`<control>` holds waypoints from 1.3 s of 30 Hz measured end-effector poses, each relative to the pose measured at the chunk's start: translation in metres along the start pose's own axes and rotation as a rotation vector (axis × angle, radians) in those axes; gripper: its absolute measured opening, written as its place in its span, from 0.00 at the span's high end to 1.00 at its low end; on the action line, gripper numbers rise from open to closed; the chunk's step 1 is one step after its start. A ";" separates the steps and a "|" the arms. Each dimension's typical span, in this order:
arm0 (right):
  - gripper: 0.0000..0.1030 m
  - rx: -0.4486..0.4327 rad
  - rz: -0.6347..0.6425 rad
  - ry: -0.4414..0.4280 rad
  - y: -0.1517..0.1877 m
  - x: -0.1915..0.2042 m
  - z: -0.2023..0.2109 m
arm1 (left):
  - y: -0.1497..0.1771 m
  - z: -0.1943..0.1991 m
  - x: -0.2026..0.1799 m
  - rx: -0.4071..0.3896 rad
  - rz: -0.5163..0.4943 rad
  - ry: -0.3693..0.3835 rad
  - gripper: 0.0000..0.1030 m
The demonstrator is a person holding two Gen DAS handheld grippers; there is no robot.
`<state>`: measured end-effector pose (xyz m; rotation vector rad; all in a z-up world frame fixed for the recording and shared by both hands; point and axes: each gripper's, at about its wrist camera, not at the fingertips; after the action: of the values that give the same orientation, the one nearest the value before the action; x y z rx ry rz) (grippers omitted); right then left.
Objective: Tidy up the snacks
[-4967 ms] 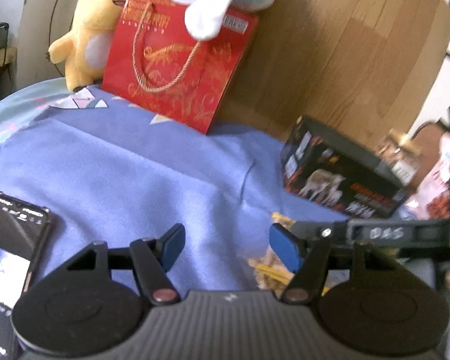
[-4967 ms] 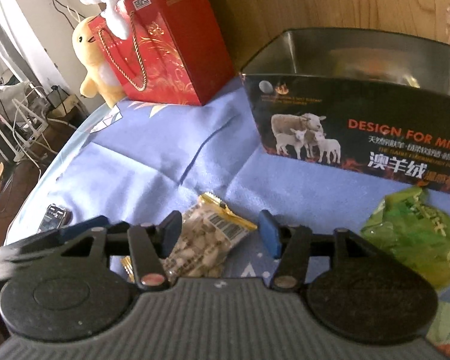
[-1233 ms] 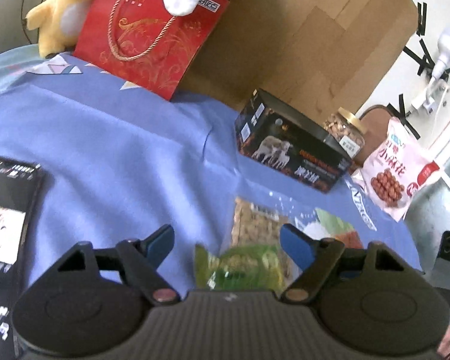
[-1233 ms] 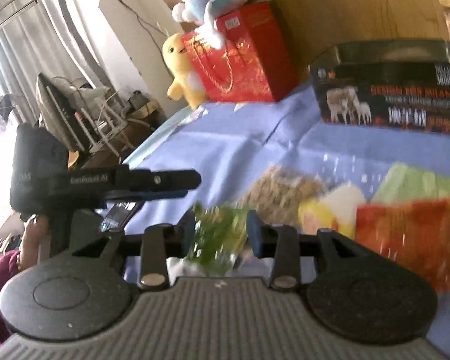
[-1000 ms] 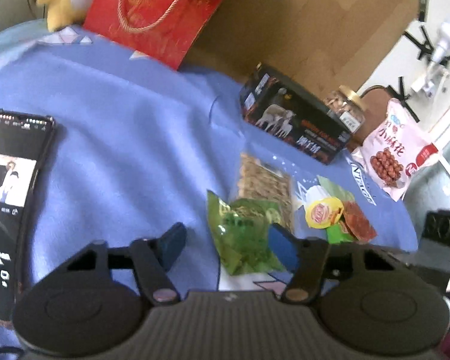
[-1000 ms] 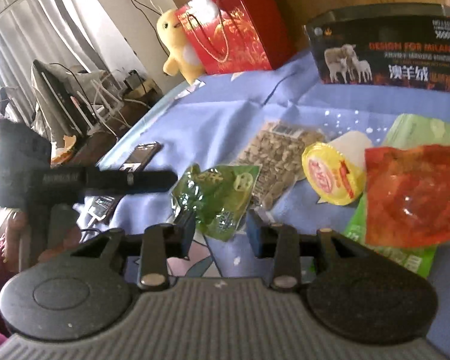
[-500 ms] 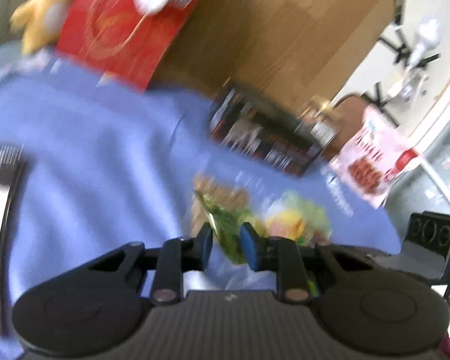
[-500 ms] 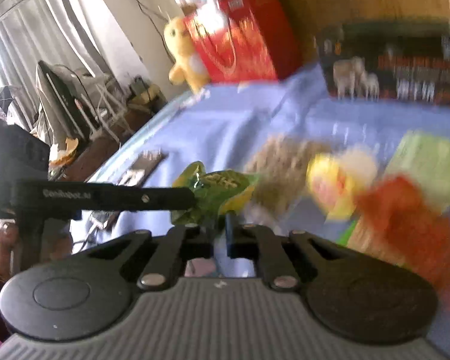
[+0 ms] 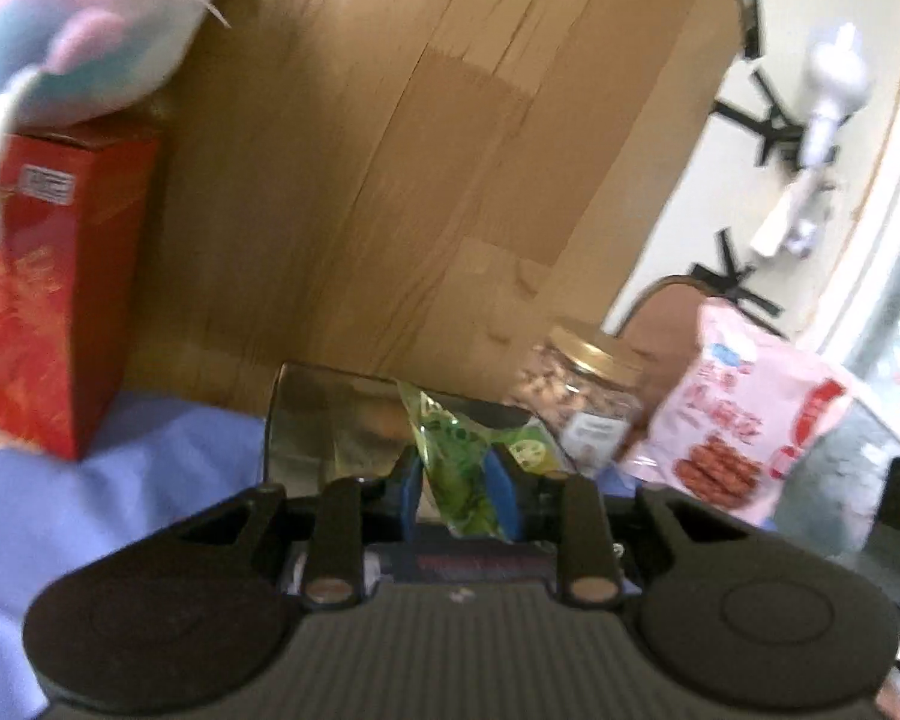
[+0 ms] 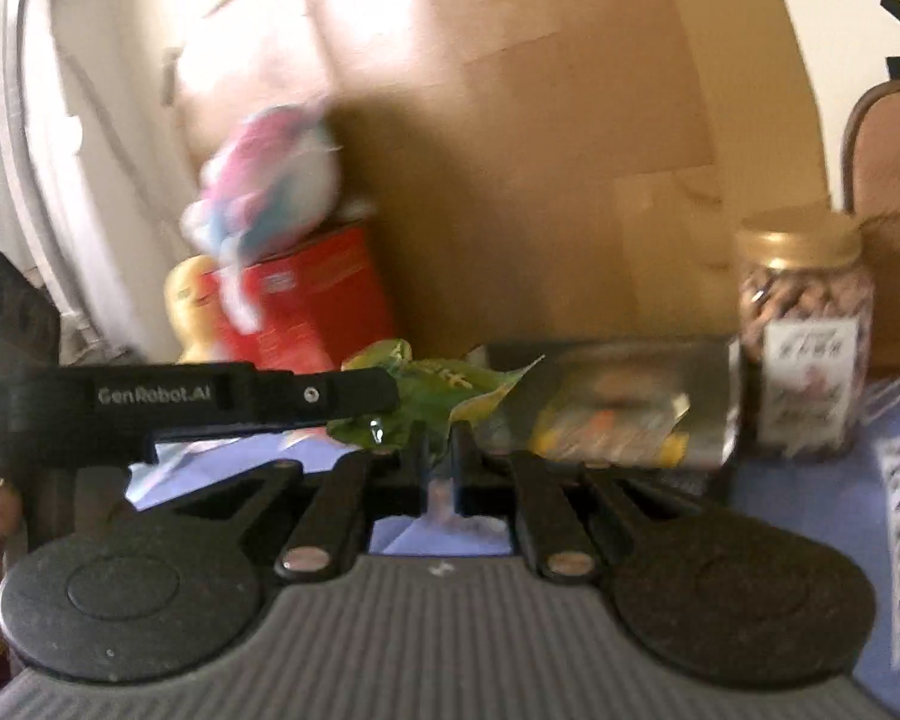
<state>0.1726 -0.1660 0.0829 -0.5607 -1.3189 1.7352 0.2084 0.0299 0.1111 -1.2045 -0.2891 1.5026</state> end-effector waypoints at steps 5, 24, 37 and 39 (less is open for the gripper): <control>0.85 0.052 -0.010 0.042 0.002 -0.018 -0.039 | -0.003 -0.045 0.011 0.032 -0.009 -0.132 0.64; 0.60 0.050 -0.037 -0.188 0.104 0.033 0.088 | 0.108 0.066 0.038 0.143 0.072 -0.001 0.47; 0.59 0.217 0.302 -0.005 0.119 0.085 0.051 | 0.135 0.052 0.030 0.205 0.035 0.009 0.44; 0.59 0.230 0.278 -0.004 0.121 0.080 0.045 | 0.139 0.051 0.031 0.194 0.020 0.014 0.44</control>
<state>0.0521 -0.1312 -0.0029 -0.6303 -1.0614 2.0832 0.0906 0.0302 0.0167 -1.0658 -0.1191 1.5027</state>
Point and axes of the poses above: each gripper's, at about its wrist camera, not at the fingertips, and z roughly against the way its jaws point, x to its left, y to its underside, and after that the axes turned 10 degrees about z, right-handed
